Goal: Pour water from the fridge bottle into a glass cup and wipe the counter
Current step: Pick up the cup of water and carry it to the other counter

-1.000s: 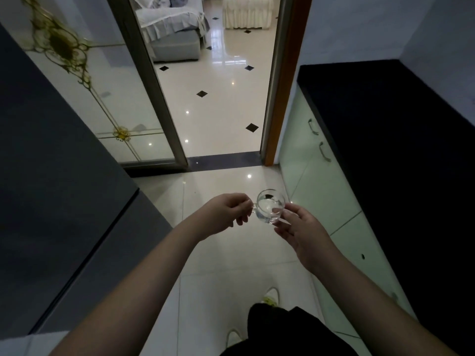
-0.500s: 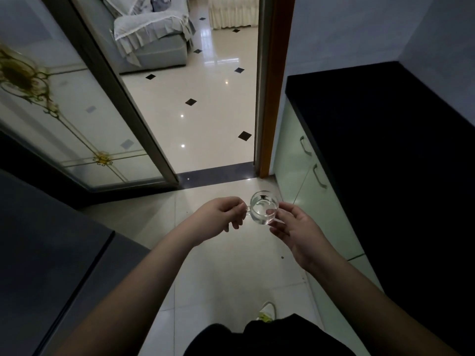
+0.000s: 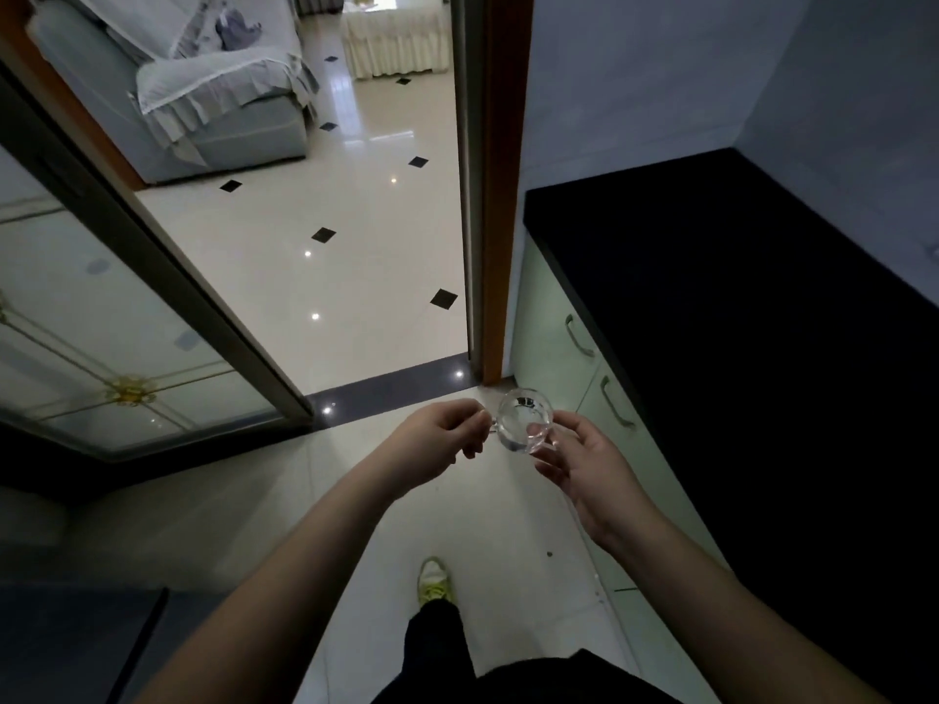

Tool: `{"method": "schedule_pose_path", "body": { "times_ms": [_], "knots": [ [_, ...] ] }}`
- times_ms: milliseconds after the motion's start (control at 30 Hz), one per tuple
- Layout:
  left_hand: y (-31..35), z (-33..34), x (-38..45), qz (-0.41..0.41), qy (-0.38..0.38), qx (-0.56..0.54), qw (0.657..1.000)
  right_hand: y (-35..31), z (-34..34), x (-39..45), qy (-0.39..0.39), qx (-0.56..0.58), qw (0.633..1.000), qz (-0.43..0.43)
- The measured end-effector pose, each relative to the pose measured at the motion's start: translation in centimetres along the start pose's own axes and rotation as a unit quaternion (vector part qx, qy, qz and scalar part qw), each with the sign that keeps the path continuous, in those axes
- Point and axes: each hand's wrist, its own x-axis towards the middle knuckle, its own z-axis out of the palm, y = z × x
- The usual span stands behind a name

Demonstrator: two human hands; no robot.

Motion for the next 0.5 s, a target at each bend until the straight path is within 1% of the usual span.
{"method": "schedule_pose_path", "body": {
  "times_ms": [200,367,500],
  "knots": [
    [0.6,-4.9,5.9,0.036,-0.053,0.015,0.998,-2.0,3.1,4.6,0.055,0.007,0.998,-0.025],
    [0.6,-8.6,10.0,0.06,-0.075,0.014,0.995,-4.1,5.9,7.7,0.092,0.04,0.994,-0.03],
    [0.4,-9.9,13.1,0.08,-0.09,0.019,0.992,-4.8,6.7,9.8,0.111,0.053,0.992,-0.031]
  ]
}}
